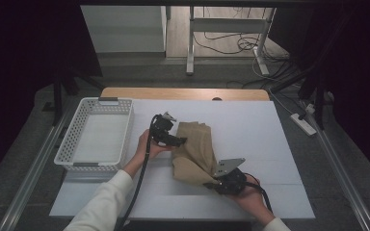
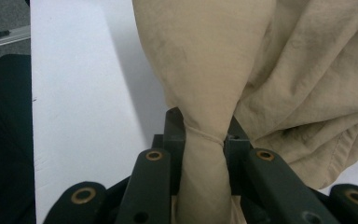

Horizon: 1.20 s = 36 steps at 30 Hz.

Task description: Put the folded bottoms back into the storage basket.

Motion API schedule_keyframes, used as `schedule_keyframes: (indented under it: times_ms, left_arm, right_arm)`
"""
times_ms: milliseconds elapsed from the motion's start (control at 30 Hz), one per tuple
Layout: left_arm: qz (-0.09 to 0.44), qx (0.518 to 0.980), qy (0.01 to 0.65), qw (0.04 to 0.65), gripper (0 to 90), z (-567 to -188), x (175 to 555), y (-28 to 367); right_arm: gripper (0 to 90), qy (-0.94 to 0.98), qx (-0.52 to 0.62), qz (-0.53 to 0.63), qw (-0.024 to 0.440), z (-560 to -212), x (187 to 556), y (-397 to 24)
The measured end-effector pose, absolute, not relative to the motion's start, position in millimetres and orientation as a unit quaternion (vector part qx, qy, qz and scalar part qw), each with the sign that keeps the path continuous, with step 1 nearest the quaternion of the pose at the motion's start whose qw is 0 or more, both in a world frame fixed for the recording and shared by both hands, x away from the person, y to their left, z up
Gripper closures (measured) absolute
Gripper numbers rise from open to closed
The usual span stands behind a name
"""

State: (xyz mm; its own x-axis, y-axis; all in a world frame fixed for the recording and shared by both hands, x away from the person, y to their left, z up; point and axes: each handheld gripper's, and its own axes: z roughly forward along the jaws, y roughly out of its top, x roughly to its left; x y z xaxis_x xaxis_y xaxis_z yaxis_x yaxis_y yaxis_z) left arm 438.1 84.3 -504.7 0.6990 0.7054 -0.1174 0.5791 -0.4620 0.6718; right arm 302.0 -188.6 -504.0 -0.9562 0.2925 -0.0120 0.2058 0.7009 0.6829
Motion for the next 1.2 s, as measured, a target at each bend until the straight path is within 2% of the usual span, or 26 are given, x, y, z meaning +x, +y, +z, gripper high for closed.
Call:
schedule_keyframes:
  times_ms: [633, 767, 900, 1033, 1200]
  left_arm:
    - [0.048, 0.865, 0.369, 0.336, 14.5, -529.8, 445.3, 66.8]
    - [0.036, 0.865, 0.358, 0.351, 24.5, -531.1, 443.4, 67.6]
    - [0.021, 0.866, 0.344, 0.362, 42.0, -531.0, 441.4, 66.7]
    - [0.012, 0.867, 0.338, 0.365, 54.7, -530.0, 440.5, 67.5]
    - [0.003, 0.868, 0.329, 0.373, 66.7, -528.7, 440.9, 71.4]
  right_arm:
    - [76.7, 0.922, 0.135, 0.36, 0.056, -505.5, 302.7, -188.0]
    - [76.7, 0.922, 0.135, 0.359, 0.056, -505.7, 302.4, -187.6]
    - [76.7, 0.922, 0.135, 0.36, 0.057, -505.5, 302.4, -187.7]
    - [76.7, 0.922, 0.134, 0.359, 0.058, -505.5, 302.4, -187.7]
    - [76.7, 0.921, 0.135, 0.36, 0.058, -505.0, 302.7, -188.2]
